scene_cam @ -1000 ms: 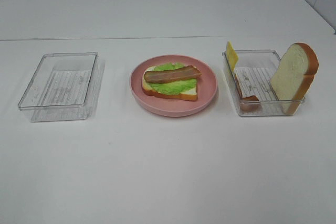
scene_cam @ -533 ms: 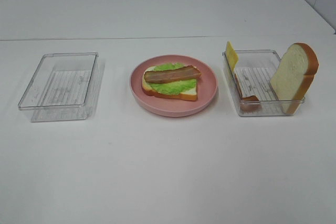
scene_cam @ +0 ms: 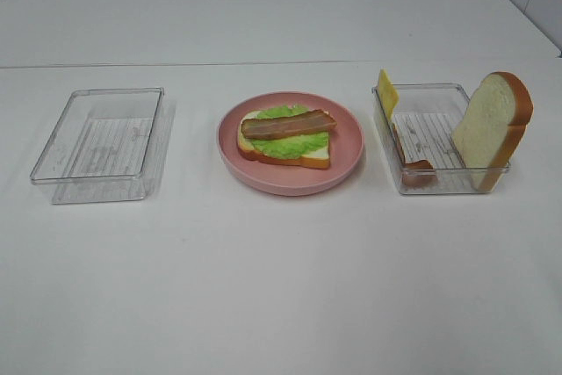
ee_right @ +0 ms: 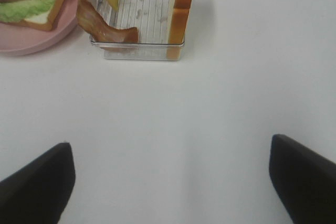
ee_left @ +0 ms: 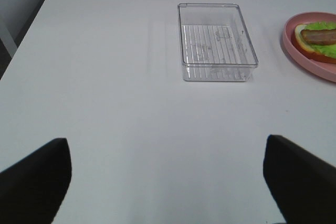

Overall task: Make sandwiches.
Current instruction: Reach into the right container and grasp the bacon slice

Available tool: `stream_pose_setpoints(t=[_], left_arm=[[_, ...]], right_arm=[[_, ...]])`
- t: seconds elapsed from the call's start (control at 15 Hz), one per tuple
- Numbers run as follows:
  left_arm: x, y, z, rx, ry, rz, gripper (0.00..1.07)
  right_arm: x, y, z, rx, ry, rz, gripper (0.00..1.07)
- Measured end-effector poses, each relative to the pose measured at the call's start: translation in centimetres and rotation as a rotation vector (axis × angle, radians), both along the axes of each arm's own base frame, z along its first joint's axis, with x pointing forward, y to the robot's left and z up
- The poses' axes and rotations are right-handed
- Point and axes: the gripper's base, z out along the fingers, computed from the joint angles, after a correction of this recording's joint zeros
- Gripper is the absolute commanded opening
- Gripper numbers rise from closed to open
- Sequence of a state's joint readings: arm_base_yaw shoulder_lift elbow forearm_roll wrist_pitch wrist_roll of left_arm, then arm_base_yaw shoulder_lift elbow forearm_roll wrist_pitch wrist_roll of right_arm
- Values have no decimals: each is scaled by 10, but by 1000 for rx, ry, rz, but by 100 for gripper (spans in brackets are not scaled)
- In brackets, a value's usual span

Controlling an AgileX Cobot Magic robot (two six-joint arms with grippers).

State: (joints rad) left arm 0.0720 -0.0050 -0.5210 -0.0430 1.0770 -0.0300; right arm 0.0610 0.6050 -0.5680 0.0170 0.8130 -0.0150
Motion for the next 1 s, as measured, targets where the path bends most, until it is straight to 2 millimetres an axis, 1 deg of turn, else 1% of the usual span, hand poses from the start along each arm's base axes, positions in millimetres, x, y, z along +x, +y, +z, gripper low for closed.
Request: stream_pose_setpoints(t=[0.07,0.13,0.27,0.33,0.4,0.47,0.53,0.6,0.67,0.73,0.8,0.87,0.93,1.0], left_arm=[[0,0,0,0,0,0,91],[0,0,0,0,0,0,91],[0,0,0,0,0,0,91],[0,0,0,0,0,0,91],[0,0,0,0,0,0,91],[0,0,0,0,0,0,91],[0,0,0,0,0,0,91],[0,0,0,0,0,0,91],[0,0,0,0,0,0,91],[0,0,0,0,0,0,91],[0,0,0,0,0,0,91],[0,0,0,0,0,0,91],[0,0,0,0,0,0,91],[0,0,0,0,0,0,91]], right_arm=[[9,1,0,-5,29,4,98],[34,2,1,-30,105,30,98],[70,5,9,-51,174,62,97],[79,6,11,-47,195,68,97],[103,10,15,-28,249,93,97],[118,14,20,-4,275,103,97],[133,19,20,0,308,125,97],[152,37,21,-22,339,190,97],[163,50,21,-53,352,217,97],[169,58,21,-74,358,232,97],[180,72,19,-103,372,245,97],[198,93,10,-139,413,274,97],[210,102,4,-145,436,284,97],[216,106,2,-146,443,286,97]])
